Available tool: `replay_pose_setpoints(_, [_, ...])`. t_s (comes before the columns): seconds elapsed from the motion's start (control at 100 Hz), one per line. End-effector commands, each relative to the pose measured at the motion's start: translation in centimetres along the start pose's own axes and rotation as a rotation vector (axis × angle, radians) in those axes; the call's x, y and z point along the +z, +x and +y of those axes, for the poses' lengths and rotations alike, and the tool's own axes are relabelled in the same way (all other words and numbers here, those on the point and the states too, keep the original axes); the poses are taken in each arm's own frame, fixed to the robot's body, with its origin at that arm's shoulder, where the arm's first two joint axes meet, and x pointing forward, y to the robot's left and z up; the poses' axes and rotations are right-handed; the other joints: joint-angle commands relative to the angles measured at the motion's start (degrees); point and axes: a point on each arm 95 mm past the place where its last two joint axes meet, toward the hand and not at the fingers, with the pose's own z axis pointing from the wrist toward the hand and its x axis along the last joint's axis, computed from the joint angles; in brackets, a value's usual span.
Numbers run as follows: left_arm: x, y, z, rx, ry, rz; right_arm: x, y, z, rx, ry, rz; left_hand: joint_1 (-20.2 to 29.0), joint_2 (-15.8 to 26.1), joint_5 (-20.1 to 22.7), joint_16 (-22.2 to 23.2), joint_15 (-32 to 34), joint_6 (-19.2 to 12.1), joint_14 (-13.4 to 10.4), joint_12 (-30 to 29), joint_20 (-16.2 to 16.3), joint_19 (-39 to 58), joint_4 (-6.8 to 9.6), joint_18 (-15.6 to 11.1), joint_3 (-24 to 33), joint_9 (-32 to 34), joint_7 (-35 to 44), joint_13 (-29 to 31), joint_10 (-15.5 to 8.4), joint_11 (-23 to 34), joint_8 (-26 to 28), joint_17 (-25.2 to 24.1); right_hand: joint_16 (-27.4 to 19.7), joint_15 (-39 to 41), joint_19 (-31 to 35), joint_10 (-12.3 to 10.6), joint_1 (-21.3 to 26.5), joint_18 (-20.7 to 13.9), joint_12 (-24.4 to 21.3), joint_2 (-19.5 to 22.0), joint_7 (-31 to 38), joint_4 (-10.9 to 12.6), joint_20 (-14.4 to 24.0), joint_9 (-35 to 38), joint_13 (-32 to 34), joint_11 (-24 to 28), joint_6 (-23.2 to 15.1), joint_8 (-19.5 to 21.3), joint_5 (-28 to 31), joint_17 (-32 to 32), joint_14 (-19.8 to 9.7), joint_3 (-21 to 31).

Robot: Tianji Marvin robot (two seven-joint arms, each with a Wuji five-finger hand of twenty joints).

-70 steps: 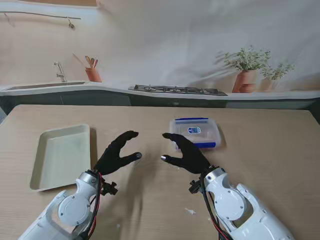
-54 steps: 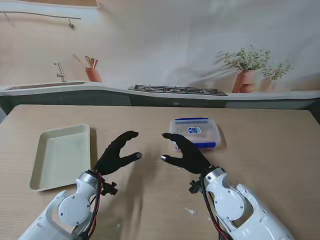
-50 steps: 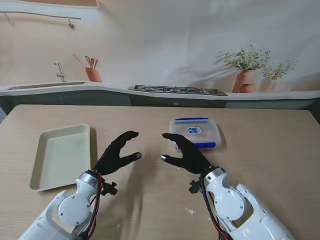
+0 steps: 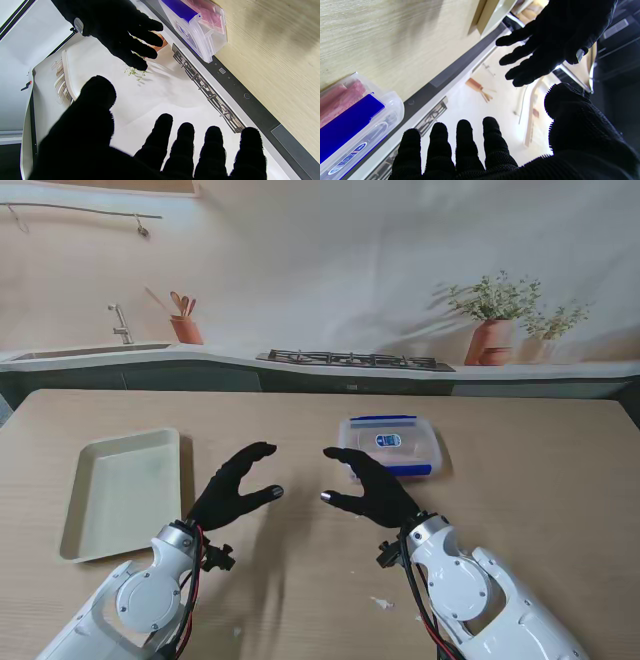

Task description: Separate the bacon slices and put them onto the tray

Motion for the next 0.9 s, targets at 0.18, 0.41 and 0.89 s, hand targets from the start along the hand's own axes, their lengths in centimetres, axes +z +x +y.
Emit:
replay_pose_setpoints(0.18, [-0.1,0.1,-0.3,-0.002,0.008,0.001,0.4,0.7,1.1,-0.121,0.012,0.039,-1.3,1.5,-0.3,-0.2,-1.0,-1.2,-1.6,0.3,0.8,-0.9,1.58,-0.4,0.4,-0.8,-0.5,-0.9,-1.8,1.2,-0.5,-0.6,-0.2,1.1,-1.2,-0.3,0.4,-1.7,2.0,2.1,1.5,0.7,-0.5,-1.3,0.6,5.3,-2.3,0.8,1.1,-0.6,-0.8,0.0])
replay_pose_setpoints(0.41, [-0.1,0.2,-0.2,-0.001,0.009,-0.003,1.5,-0.7,5.8,-0.254,-0.108,-0.015,-1.2,1.6,-0.1,-0.2,-1.1,-1.2,-1.6,0.7,0.8,-0.9,1.57,-0.4,0.3,-0.8,-0.6,-0.9,-1.7,1.7,-0.5,-0.6,2.0,5.4,0.5,1.5,1.0,-1.0,3.8,1.8,3.6,0.9,0.7,0.5,2.4,10.2,0.4,3.2,3.1,0.9,1.3,0.0])
replay_pose_setpoints(0.89, [0.2,-0.2,-0.1,0.003,0.005,-0.015,5.2,-8.1,11.5,-0.399,-0.165,-0.276,-1.1,1.8,-0.1,-0.2,-1.2,-1.2,-1.4,0.9,0.8,-0.9,1.6,-0.3,0.1,-0.8,-0.6,-1.0,-1.7,2.0,-0.5,-0.8,2.0,5.3,0.5,1.6,0.8,-2.2,3.7,3.9,3.4,0.9,1.6,-1.5,0.3,10.5,0.4,5.3,4.4,-1.4,0.6,-1.2])
